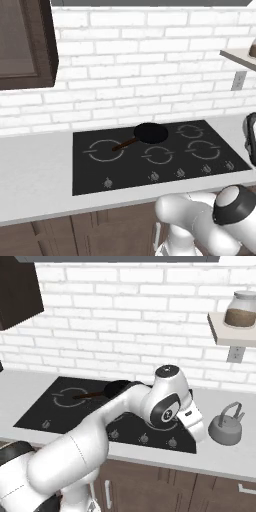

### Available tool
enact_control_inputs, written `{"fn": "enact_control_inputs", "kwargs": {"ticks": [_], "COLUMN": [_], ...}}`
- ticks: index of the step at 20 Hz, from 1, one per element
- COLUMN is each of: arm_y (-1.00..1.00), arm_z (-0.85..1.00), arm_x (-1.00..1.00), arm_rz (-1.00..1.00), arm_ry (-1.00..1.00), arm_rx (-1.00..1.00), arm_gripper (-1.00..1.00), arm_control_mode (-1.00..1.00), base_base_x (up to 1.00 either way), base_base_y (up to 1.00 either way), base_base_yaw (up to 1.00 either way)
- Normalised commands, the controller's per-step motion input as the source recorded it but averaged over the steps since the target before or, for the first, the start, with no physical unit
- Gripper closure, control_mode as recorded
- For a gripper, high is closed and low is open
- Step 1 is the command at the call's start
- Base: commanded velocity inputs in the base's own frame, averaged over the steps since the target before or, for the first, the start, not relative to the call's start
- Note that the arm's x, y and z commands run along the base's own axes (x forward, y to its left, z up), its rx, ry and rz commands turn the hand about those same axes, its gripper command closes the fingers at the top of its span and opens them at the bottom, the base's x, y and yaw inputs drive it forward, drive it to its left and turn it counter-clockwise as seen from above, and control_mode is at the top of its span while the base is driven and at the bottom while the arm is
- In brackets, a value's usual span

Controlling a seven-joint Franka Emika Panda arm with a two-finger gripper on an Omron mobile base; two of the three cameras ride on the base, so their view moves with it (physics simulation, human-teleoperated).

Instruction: Pick the kettle from the counter and place it on a stove burner. Then turn the burner on.

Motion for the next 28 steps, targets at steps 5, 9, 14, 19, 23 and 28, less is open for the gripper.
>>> {"fn": "enact_control_inputs", "kwargs": {"ticks": [5,9,14,19,23,28], "arm_y": [-0.66,-0.46,-0.21,-0.18,-0.28,-0.24], "arm_z": [-0.05,0.0,0.0,-0.11,-0.23,-0.26], "arm_x": [0.47,0.54,0.49,0.31,0.19,0.22], "arm_rz": [0.0,0.0,0.0,0.01,0.02,0.02], "arm_ry": [0.02,0.08,0.05,0.0,0.0,0.0], "arm_rx": [0.1,0.12,0.05,0.01,0.0,0.0], "arm_gripper": [-1.0,-1.0,-1.0,-1.0,-1.0,-1.0], "arm_control_mode": [-1.0,-1.0,-1.0,-1.0,-1.0,-1.0], "base_base_x": [0.0,0.0,0.0,0.0,0.0,0.0], "base_base_y": [0.0,0.0,0.0,0.0,0.0,0.0], "base_base_yaw": [0.0,0.0,0.0,0.0,0.0,0.0]}}
